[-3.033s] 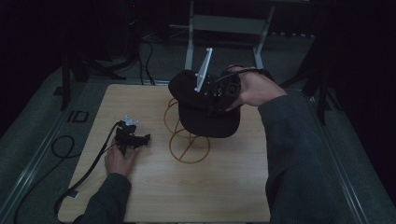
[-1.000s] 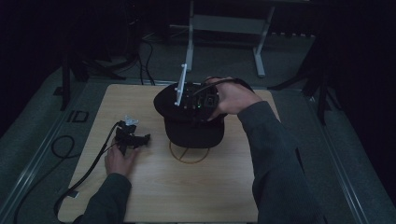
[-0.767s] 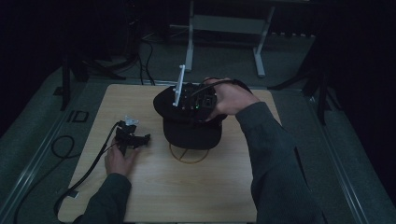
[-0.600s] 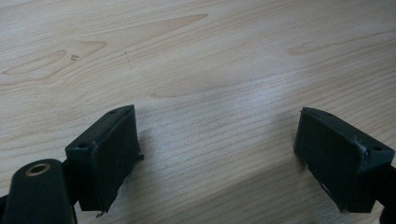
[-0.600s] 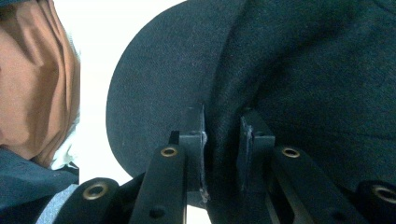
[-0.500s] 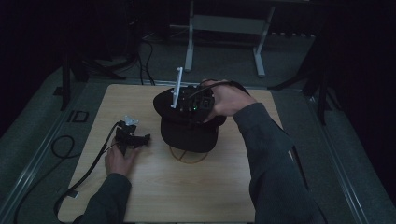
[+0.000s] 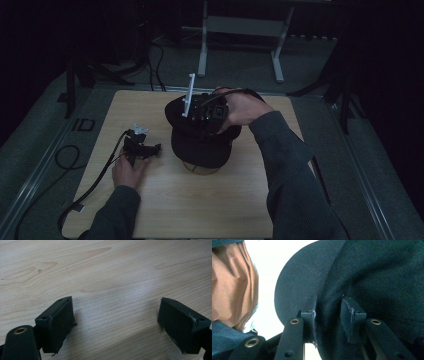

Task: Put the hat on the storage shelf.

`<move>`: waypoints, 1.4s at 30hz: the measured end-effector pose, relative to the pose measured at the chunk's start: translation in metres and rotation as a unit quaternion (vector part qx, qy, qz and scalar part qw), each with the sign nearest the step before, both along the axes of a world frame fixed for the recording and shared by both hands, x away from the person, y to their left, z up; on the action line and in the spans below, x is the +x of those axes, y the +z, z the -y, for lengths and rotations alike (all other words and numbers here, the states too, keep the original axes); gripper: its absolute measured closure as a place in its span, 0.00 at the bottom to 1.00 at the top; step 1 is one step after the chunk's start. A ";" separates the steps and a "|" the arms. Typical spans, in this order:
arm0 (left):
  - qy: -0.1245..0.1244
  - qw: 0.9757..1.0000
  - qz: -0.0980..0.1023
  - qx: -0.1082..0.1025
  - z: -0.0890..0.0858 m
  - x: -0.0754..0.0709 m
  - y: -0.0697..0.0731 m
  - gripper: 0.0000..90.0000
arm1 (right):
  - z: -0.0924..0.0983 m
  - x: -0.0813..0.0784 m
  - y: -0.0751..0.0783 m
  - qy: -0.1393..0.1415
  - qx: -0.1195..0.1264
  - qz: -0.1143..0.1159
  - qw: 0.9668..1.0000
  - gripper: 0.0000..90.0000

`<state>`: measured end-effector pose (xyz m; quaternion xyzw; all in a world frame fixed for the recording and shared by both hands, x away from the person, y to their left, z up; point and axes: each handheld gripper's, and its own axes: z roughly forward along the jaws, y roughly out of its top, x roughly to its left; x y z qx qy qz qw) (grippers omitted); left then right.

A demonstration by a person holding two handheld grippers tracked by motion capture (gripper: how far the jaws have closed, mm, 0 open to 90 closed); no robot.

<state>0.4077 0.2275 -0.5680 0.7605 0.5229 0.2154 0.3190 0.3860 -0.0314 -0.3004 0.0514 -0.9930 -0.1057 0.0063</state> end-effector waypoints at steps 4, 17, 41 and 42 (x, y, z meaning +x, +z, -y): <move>-0.001 1.000 -0.001 0.001 0.000 0.000 0.000 0.15 | 0.000 -0.002 0.002 0.003 0.004 -0.009 1.000 0.73; -0.001 1.000 -0.001 0.001 0.000 0.000 0.000 0.15 | 0.007 -0.001 0.006 -0.003 0.020 -0.004 1.000 0.74; -0.001 1.000 -0.001 0.001 0.000 0.000 0.000 0.15 | -0.015 0.001 -0.014 -0.005 0.020 0.002 1.000 0.98; 0.000 1.000 -0.001 0.001 0.000 0.000 0.000 0.15 | -0.015 0.001 -0.016 -0.002 0.018 0.001 1.000 0.98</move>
